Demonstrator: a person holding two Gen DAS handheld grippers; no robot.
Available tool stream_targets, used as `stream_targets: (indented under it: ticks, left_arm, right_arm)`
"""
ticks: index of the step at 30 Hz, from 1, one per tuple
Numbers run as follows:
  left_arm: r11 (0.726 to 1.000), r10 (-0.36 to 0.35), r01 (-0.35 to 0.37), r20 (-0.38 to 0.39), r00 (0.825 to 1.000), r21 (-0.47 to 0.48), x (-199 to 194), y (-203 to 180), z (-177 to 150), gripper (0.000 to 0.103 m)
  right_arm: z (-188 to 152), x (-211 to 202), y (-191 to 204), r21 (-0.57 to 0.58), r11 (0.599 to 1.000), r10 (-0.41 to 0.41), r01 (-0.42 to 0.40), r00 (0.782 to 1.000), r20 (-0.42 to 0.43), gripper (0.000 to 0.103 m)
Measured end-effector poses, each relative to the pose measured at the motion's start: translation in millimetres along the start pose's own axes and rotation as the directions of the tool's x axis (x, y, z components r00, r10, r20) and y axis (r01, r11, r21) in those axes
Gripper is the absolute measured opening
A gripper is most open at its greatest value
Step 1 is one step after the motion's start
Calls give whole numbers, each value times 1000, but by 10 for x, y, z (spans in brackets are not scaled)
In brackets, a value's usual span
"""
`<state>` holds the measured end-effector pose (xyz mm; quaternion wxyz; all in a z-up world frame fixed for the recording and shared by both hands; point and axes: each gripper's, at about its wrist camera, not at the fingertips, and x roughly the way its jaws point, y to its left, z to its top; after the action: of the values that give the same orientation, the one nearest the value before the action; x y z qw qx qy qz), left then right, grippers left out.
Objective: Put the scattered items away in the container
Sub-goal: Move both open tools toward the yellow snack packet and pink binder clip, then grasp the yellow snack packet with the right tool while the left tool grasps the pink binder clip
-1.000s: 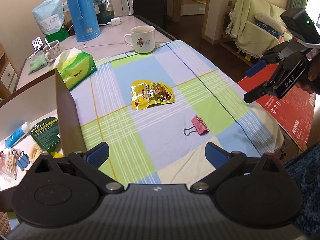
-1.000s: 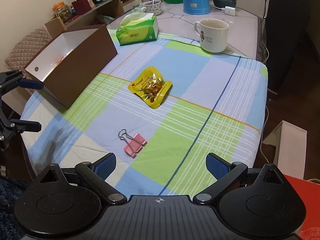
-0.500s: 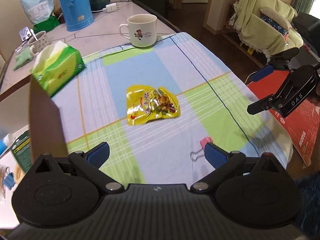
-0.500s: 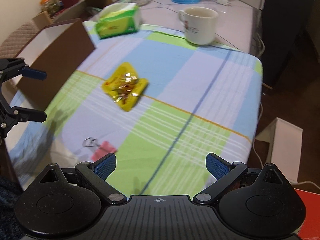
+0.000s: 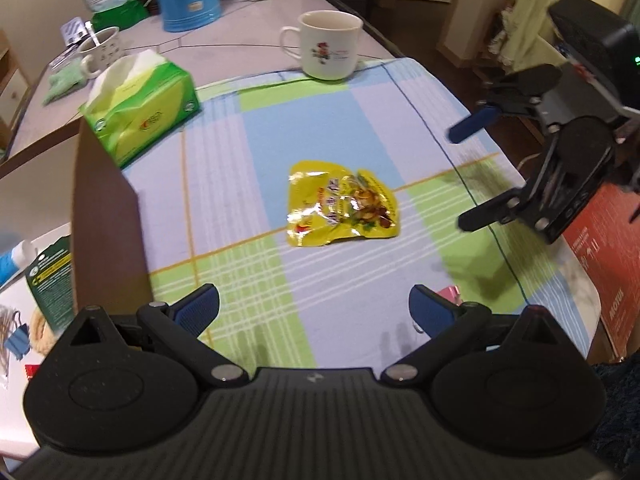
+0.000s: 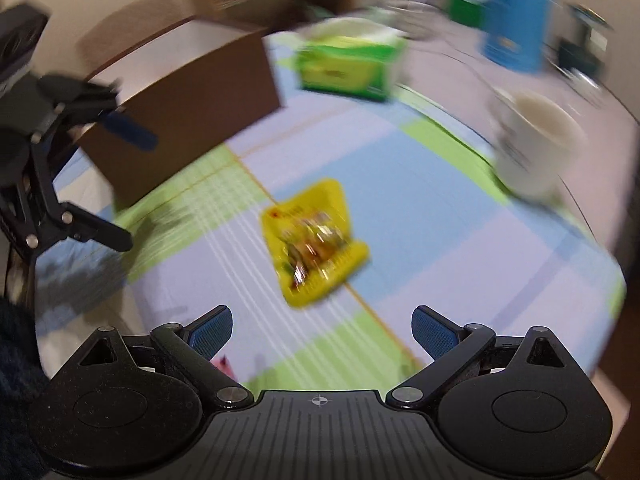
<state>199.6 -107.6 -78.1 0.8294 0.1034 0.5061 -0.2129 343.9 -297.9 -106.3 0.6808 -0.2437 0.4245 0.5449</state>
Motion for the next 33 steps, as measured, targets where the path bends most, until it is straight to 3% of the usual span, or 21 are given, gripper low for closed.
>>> stream_targets:
  ticks: [5, 11, 12, 16, 20, 24, 28, 33]
  left_arm:
    - [999, 12, -13, -13, 1000, -44, 65, 99, -1, 100]
    - [998, 9, -11, -32, 999, -68, 135, 160, -20, 100]
    - [998, 8, -10, -34, 999, -67, 142, 161, -24, 100]
    - [998, 0, -2, -38, 999, -56, 187, 138, -42, 99]
    - [999, -22, 21, -39, 999, -29, 225, 64, -86, 99]
    - [997, -82, 82, -38, 996, -1, 241, -64, -153, 98]
    - [985, -169, 171, -43, 985, 29, 287, -259, -218, 97]
    - [964, -250, 254, -59, 966, 74, 383, -549, -306, 94]
  right_arm:
    - [227, 378, -22, -158, 986, 48, -51, 999, -20, 99]
    - [223, 718, -23, -245, 967, 53, -61, 998, -39, 98]
    - [199, 747, 3, -265, 962, 54, -64, 997, -47, 69]
    - [131, 742, 98, -293, 955, 27, -39, 999, -48, 64]
    - [53, 573, 93, -224, 975, 4, -14, 999, -48, 62]
    - [-29, 288, -28, -85, 996, -36, 33, 999, -26, 62]
    - [-140, 0, -142, 40, 996, -77, 78, 997, -9, 62]
    - [-266, -246, -126, 110, 987, -116, 116, 993, -5, 62]
